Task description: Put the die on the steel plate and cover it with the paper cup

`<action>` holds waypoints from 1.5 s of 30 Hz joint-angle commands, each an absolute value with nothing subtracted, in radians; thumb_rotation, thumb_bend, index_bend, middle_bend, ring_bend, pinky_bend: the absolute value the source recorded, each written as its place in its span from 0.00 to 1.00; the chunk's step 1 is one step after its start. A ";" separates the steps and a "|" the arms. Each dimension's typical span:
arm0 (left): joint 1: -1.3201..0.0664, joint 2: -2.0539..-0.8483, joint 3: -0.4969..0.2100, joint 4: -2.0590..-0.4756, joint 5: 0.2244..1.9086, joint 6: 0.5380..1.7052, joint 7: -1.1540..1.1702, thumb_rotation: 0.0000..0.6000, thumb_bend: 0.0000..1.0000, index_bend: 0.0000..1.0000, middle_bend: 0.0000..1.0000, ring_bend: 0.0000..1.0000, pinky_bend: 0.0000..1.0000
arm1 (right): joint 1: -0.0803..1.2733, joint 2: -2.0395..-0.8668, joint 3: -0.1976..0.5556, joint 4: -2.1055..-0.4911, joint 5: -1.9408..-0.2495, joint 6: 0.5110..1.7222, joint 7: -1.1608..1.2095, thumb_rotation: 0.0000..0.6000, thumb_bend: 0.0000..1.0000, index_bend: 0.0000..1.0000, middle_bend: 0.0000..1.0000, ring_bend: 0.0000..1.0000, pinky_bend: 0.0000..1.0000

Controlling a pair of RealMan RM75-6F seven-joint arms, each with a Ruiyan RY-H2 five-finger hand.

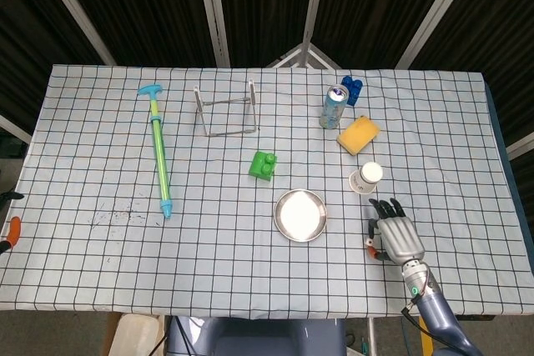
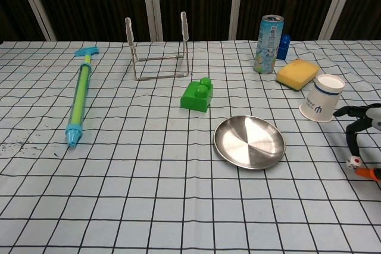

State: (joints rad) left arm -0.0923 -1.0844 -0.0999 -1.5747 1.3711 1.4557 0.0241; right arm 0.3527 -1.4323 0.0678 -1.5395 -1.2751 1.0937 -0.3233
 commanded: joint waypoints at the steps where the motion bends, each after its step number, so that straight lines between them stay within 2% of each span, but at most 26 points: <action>1: -0.092 -1.084 -0.099 -1.575 1.372 1.455 0.023 1.00 0.70 0.31 0.00 0.00 0.12 | 0.372 -1.414 0.084 -1.594 -1.274 1.095 -0.361 1.00 0.30 0.60 0.11 0.10 0.00; 9: -0.090 -1.079 -0.100 -1.574 1.371 1.457 0.010 1.00 0.70 0.31 0.00 0.00 0.12 | 0.466 -1.441 0.147 -1.677 -1.222 1.017 -0.438 1.00 0.30 0.60 0.11 0.11 0.00; 19: -0.094 -1.074 -0.105 -1.562 1.368 1.446 -0.022 1.00 0.69 0.31 0.00 0.00 0.12 | 0.628 -1.576 0.246 -1.610 -1.058 0.915 -0.534 1.00 0.30 0.60 0.11 0.11 0.00; 26: -0.092 -1.068 -0.107 -1.557 1.365 1.446 -0.046 1.00 0.70 0.31 0.00 0.00 0.12 | 0.706 -1.659 0.255 -1.513 -0.964 0.868 -0.557 1.00 0.30 0.60 0.11 0.11 0.00; 35: -0.093 -1.065 -0.108 -1.554 1.359 1.438 -0.057 1.00 0.70 0.31 0.00 0.00 0.12 | 0.742 -1.698 0.256 -1.435 -0.939 0.849 -0.529 1.00 0.30 0.59 0.11 0.11 0.00; 38: -0.094 -1.065 -0.108 -1.553 1.357 1.434 -0.057 1.00 0.70 0.31 0.00 0.00 0.12 | 0.743 -1.693 0.255 -1.432 -0.943 0.855 -0.522 1.00 0.30 0.53 0.11 0.11 0.00; 41: -0.096 -1.066 -0.107 -1.554 1.357 1.432 -0.053 1.00 0.70 0.31 0.00 0.00 0.12 | 0.745 -1.678 0.253 -1.439 -0.940 0.858 -0.520 1.00 0.30 0.41 0.11 0.11 0.00; 45: -0.095 -1.066 -0.107 -1.556 1.357 1.432 -0.049 1.00 0.70 0.32 0.00 0.00 0.12 | 0.749 -1.645 0.245 -1.467 -0.924 0.849 -0.530 1.00 0.30 0.33 0.11 0.11 0.00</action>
State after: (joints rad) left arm -0.0951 -1.0659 -0.1067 -1.5556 1.3568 1.4320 -0.0490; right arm 0.7471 -1.6538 0.2484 -1.4589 -0.9301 0.8519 -0.5253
